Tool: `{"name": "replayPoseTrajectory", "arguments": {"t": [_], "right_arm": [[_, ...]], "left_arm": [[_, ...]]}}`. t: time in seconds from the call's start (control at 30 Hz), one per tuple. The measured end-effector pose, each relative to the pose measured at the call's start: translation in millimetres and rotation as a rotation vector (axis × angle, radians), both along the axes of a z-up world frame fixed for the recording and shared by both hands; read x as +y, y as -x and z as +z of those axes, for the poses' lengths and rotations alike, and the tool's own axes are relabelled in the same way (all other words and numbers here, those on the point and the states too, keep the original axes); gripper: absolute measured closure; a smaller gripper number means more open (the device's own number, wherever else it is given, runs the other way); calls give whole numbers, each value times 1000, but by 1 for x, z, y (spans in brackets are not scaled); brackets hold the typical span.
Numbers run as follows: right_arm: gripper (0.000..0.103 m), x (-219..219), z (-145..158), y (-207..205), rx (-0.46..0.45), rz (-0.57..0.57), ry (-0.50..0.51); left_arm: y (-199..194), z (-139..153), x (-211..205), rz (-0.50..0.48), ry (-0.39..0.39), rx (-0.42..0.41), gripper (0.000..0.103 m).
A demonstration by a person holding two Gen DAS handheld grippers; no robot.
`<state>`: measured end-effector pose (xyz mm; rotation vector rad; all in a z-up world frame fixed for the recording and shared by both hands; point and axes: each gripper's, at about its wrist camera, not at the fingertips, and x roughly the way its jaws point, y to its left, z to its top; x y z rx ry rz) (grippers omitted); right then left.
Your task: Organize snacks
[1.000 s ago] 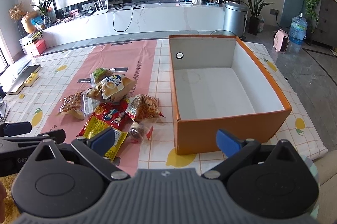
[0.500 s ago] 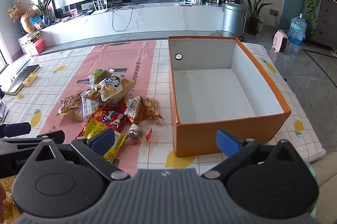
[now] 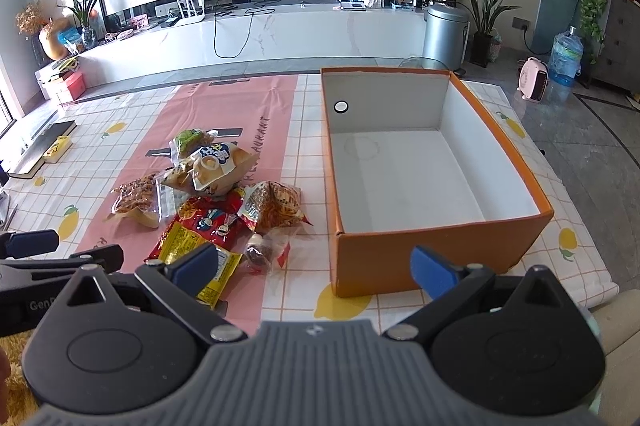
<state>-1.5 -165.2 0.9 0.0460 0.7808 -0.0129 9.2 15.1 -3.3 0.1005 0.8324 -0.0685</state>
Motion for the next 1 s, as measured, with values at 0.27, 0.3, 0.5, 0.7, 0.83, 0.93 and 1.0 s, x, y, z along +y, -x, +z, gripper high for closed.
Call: {"name": "replayPoseTrajectory", "arguments": {"t": [0.27, 0.3, 0.5, 0.7, 0.83, 0.93, 1.0], "right_arm": [[4, 0, 0, 0, 3, -3, 1], [4, 1, 0, 0, 4, -1, 2], [4, 0, -1, -1, 6, 0, 0], [4, -1, -1, -2, 7, -2, -2], [4, -1, -2, -2, 8, -2, -3], [4, -2, -2, -2, 9, -2, -4], [4, -2, -2, -2, 8, -2, -5]], "left_arm": [[0, 0, 0, 1, -1, 0, 16], [0, 0, 0, 1, -1, 0, 16], [0, 0, 1, 0, -1, 1, 16], [1, 1, -1, -3, 0, 3, 16], [1, 1, -1, -1, -1, 3, 16], [1, 1, -2, 1, 0, 4, 16], [1, 1, -2, 1, -1, 4, 16]]}}
